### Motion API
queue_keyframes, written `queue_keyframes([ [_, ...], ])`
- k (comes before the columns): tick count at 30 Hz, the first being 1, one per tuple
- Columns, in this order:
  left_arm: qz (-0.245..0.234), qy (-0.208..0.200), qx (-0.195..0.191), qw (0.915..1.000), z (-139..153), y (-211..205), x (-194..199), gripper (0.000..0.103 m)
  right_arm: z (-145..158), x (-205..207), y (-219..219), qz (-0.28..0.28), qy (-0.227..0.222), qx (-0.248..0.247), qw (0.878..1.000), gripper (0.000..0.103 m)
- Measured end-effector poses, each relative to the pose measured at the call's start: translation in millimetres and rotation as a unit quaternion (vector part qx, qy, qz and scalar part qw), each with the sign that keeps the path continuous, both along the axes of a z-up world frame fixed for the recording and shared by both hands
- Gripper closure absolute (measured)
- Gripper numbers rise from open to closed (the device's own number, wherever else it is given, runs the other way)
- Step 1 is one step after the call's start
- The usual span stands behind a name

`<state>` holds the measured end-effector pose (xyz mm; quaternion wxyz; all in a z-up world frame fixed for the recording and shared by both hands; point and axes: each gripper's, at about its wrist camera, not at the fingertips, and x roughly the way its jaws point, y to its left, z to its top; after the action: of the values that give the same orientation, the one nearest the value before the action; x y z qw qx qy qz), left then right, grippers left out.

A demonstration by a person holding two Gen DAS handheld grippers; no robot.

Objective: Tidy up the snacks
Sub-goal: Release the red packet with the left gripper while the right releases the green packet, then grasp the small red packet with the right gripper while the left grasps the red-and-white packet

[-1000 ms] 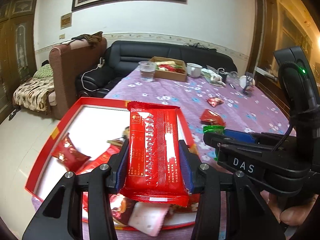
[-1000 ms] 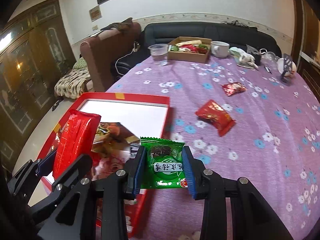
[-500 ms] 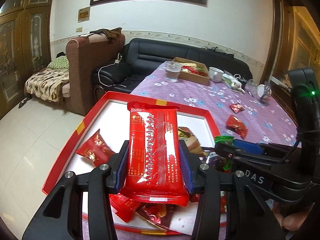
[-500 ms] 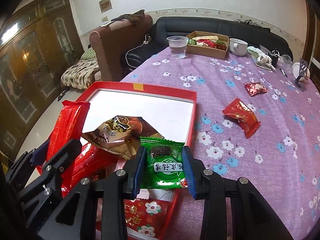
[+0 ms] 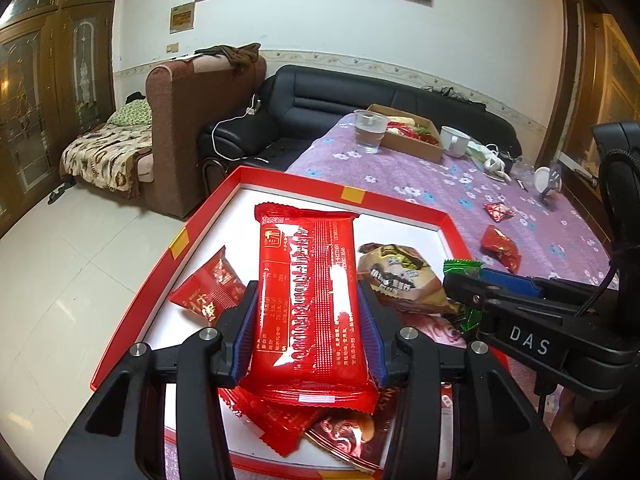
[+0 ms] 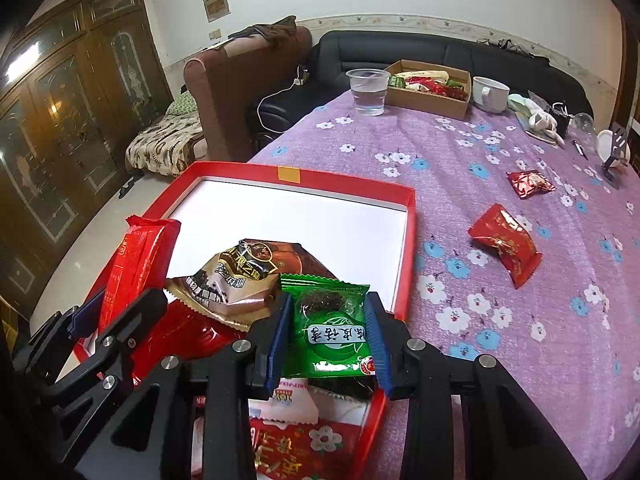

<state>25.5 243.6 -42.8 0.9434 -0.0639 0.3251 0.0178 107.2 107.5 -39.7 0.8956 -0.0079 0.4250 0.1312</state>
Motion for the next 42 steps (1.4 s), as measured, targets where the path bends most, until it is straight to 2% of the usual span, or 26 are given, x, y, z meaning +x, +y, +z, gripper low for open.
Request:
queue_keyframes([
  [4, 0.01, 0.008, 0.006, 0.9999, -2.5, 4.1, 2.5, 0.058, -3.7, 4.8, 4.4, 0.007, 0.006, 0.004, 1.0, 0.065],
  [8, 0.027, 0.01, 0.01, 0.9995, -2.8, 7.6, 5.4, 0.053, -3.0, 5.9, 5.9, 0.018, 0.005, 0.019, 1.0, 0.064],
  [14, 0.046, -0.011, 0.023, 0.9986, 4.7, 8.3, 3.4, 0.033, 8.3, 4.8, -8.9, 0.016, -0.019, 0.039, 0.999, 0.064],
  [15, 0.046, -0.015, 0.027, 0.9985, 6.9, 6.6, 3.1, 0.027, 10.8, 5.5, -17.0, 0.011, -0.026, 0.042, 0.999, 0.064],
  [16, 0.047, -0.017, 0.029, 0.9983, 8.0, 6.3, 3.2, 0.025, 12.6, 7.1, -24.6, 0.006, -0.031, 0.041, 0.999, 0.064],
  [20, 0.044, -0.022, 0.028, 0.9984, 12.4, 0.5, 5.8, 0.025, 15.2, 16.8, -64.5, -0.029, -0.041, 0.03, 0.998, 0.059],
  [24, 0.031, -0.025, 0.032, 0.9987, 15.8, -14.6, 9.8, 0.025, 9.3, 37.2, -124.4, -0.082, -0.029, 0.02, 0.996, 0.058],
  [30, -0.002, -0.026, 0.039, 0.9989, 20.6, -42.9, 13.8, 0.025, -1.9, 52.0, -180.3, -0.124, -0.009, 0.007, 0.992, 0.055],
  [33, -0.028, -0.028, 0.049, 0.998, 24.3, -60.0, 14.9, 0.025, -5.3, 59.4, -184.4, -0.11, -0.009, -0.001, 0.994, 0.054],
  [35, -0.046, -0.025, 0.062, 0.9967, 25.3, -71.6, 15.6, 0.025, -7.1, 63.5, -177.3, -0.088, -0.009, -0.01, 0.996, 0.044],
  [38, -0.056, -0.021, 0.074, 0.9955, 25.8, -78.9, 14.9, 0.025, -14.0, 78.2, -155.8, -0.032, -0.007, -0.033, 0.999, 0.043],
  [42, -0.053, -0.014, 0.077, 0.9955, 27.0, -80.7, 17.4, 0.025, -24.6, 95.4, -132.8, 0.004, -0.014, -0.069, 0.997, 0.042],
])
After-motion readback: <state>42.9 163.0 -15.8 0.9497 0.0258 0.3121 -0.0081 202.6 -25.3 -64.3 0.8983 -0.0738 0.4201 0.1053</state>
